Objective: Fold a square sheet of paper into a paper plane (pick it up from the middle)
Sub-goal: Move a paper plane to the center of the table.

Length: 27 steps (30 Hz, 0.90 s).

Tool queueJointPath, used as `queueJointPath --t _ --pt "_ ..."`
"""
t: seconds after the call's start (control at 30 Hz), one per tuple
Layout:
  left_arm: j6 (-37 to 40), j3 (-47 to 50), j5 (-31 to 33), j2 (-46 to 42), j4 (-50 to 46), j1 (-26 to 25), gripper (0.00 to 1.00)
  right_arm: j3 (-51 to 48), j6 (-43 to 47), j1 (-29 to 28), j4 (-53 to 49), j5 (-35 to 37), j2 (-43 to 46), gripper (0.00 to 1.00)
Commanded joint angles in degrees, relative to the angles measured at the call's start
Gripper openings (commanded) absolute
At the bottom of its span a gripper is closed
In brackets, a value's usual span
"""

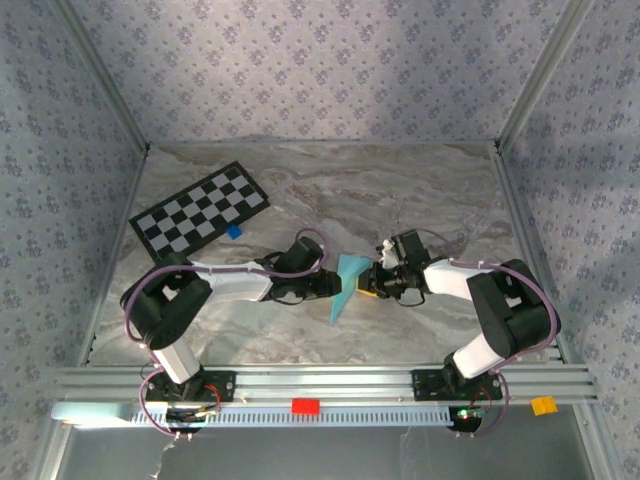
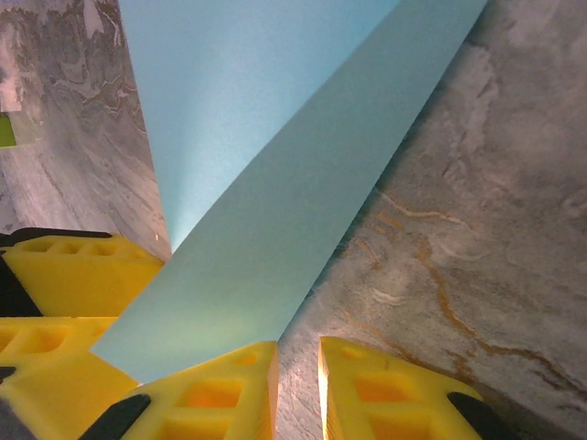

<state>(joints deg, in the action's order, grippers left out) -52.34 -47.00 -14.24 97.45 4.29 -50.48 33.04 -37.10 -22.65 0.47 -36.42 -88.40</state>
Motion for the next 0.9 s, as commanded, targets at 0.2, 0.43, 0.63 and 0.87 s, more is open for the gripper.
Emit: queueJointPath --t 0.2,0.43,0.63,0.87 --pt "0.87 -2.25 -3.2 2.58 0.66 -0.51 0.37 0.85 -0.69 -0.29 -0.2 -0.44 -0.64 0.2" --pt "3.39 -2.7 -7.01 2.91 0.18 -0.94 0.33 0.66 -0.5 -0.28 -0.12 -0.77 -1.36 0.2" --pt "3.53 -2.49 -7.35 2.94 0.98 -0.99 0.31 0.38 -0.42 -0.37 -0.26 -0.81 -1.6 0.2" --pt "3.73 -3.01 -7.9 3.89 0.77 -1.09 0.29 0.12 -0.37 -0.37 -0.18 -0.9 -1.6 0.2"
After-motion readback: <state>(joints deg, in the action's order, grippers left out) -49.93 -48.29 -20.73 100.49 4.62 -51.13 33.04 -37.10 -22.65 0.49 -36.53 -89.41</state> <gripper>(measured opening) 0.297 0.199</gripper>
